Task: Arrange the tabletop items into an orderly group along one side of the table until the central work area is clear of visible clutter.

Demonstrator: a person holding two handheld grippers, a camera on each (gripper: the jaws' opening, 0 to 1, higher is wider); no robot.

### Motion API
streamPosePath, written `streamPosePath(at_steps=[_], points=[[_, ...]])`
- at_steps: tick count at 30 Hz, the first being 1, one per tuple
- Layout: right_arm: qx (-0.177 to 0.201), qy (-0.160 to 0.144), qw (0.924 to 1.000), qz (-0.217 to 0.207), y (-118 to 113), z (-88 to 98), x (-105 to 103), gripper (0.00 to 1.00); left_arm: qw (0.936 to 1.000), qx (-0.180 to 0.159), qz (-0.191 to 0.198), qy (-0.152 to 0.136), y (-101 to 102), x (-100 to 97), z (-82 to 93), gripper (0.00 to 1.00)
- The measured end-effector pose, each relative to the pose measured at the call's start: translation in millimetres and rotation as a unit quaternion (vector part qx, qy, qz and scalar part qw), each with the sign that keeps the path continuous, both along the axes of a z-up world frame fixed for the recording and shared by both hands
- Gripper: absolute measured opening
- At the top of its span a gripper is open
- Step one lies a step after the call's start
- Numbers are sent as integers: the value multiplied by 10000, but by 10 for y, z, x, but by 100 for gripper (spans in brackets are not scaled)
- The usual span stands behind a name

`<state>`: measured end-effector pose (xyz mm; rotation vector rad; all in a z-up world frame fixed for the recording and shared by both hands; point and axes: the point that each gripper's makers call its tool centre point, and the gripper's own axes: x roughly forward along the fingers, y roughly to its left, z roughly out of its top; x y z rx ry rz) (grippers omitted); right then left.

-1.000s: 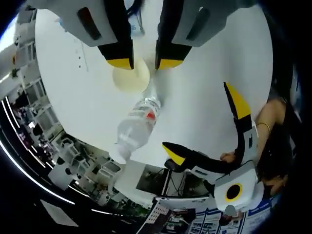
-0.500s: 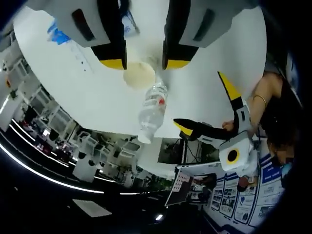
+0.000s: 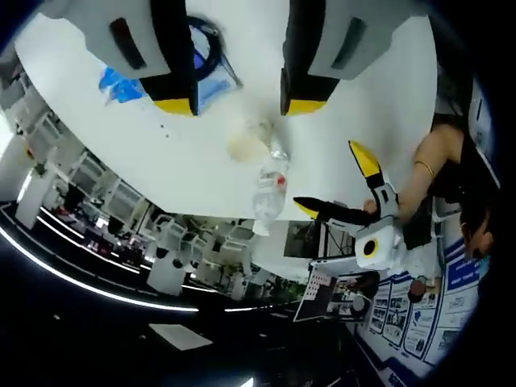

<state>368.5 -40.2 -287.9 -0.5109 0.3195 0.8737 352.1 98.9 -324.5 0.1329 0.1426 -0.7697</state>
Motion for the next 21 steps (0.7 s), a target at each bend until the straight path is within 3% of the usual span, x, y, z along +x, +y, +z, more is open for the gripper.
streamPosePath(at_steps=[6, 15, 21], points=[[169, -83, 9997, -157, -247, 33, -114, 40, 9997, -146, -197, -48, -104, -52, 54, 85], [193, -111, 9983, -540, -684, -49, -151, 41, 9997, -60, -184, -115, -194, -68, 85, 85], [278, -124, 9973, -675, -819, -59, -146, 41, 9995, -175, -203, -155, -216, -79, 123, 85]])
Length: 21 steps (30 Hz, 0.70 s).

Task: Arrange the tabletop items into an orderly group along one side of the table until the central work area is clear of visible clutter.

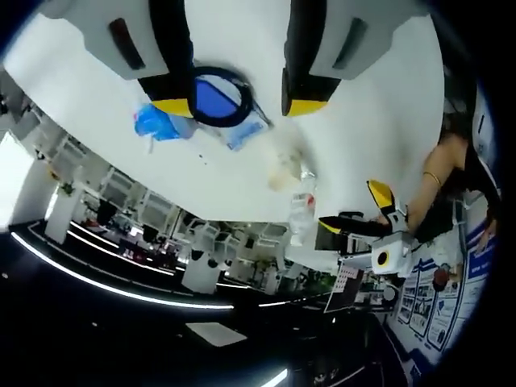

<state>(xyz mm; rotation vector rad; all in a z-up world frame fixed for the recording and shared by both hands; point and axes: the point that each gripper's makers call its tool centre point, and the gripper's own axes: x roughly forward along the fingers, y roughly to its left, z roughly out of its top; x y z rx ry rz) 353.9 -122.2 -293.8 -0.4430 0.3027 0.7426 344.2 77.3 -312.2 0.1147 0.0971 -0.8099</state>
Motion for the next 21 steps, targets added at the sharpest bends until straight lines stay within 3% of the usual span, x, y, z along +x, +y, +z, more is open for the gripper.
streamPosePath(at_steps=[3, 9, 16, 18, 21], points=[[118, 46, 9996, -247, -166, -57, 22, 40, 10000, -18, -15, -51, -42, -8, 13, 85], [264, 125, 9989, -370, -257, -115, 60, 39, 9999, -75, -99, 32, -118, -15, -17, 85], [307, 176, 9984, -434, -308, -170, 83, 38, 9996, 6, -266, -62, -224, -67, -16, 84], [352, 263, 9975, -544, -375, -271, 131, 38, 9987, 40, -503, 52, -383, -90, -76, 84], [341, 258, 9973, -597, -397, -305, 147, 37, 9985, 98, -542, 4, -418, -98, -75, 84]])
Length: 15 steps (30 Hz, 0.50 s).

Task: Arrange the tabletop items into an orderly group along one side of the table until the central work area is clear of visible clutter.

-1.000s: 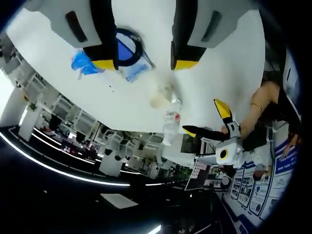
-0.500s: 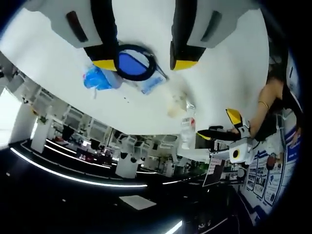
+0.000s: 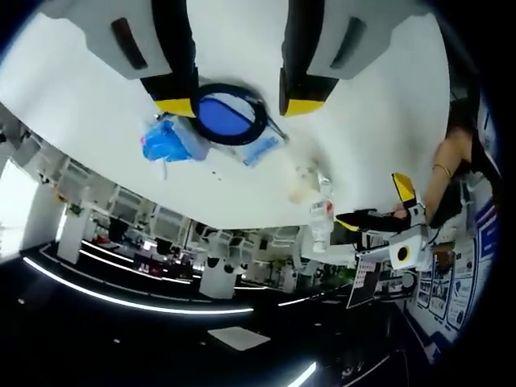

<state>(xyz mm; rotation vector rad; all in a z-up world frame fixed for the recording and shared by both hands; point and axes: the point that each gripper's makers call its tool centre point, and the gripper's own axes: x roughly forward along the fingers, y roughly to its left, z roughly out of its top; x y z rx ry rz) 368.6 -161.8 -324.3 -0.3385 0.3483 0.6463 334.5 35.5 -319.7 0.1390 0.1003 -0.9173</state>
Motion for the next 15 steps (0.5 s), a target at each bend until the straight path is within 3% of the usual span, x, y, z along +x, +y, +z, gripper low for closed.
streamPosePath(at_steps=[6, 15], points=[[-30, 54, 9999, -115, -43, -116, 39, 37, 9999, 113, 0, -24, -75, 13, -47, 84], [104, 168, 9995, -241, -112, -232, 129, 35, 9998, -92, -84, -124, -243, -10, -1, 83]])
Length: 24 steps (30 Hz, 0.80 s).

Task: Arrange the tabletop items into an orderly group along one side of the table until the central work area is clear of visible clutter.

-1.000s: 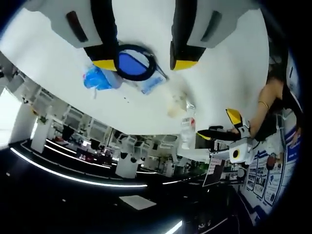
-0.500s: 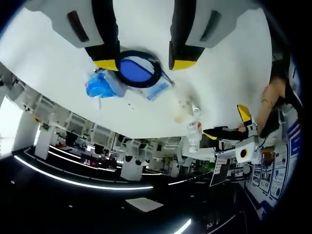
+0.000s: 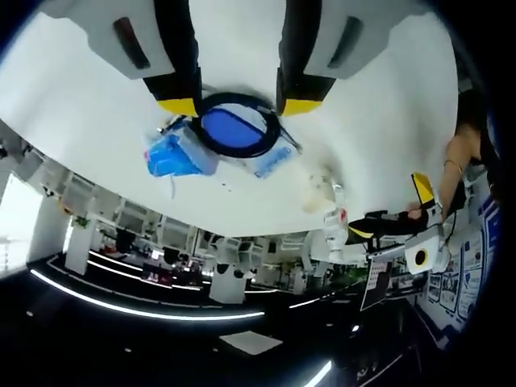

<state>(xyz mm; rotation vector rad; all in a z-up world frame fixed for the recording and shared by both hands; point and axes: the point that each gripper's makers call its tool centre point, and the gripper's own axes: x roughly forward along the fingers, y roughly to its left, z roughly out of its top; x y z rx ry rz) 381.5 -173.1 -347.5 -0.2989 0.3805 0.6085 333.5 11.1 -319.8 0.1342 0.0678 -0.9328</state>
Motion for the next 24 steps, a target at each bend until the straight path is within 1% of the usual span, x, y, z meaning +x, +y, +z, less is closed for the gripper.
streamPosePath(at_steps=[3, 5, 7, 10, 12, 13, 15, 19, 20, 24], points=[[2, 30, 10000, -53, -42, -32, 19, 35, 9999, 96, 100, 48, -3, 47, -57, 83], [18, 16, 10000, -95, -75, -31, 31, 35, 9998, 163, 118, 19, -5, 53, -69, 83], [88, 37, 9999, -119, -100, -22, 23, 35, 9998, 97, 146, 50, -1, 64, -59, 83], [86, 39, 9999, -116, -121, -5, -15, 35, 9999, 39, 144, 87, -3, 61, -54, 83], [92, 32, 9999, -112, -129, 11, -32, 36, 9998, 51, 160, 94, -2, 65, -45, 83], [100, 14, 9999, -98, -144, 47, -79, 36, 9998, 49, 211, 55, 0, 72, -8, 83], [89, -15, 9999, -77, -159, 76, -117, 36, 9997, 38, 226, 57, -1, 74, 8, 83], [75, -18, 9999, -76, -197, 110, -171, 35, 9996, 38, 253, 96, -19, 70, 16, 82], [60, -20, 9999, -95, -218, 119, -183, 35, 9996, 28, 257, 139, -50, 70, 23, 82], [-6, -8, 9999, -131, -271, 129, -208, 35, 9995, 39, 264, 160, -107, 73, 41, 82]])
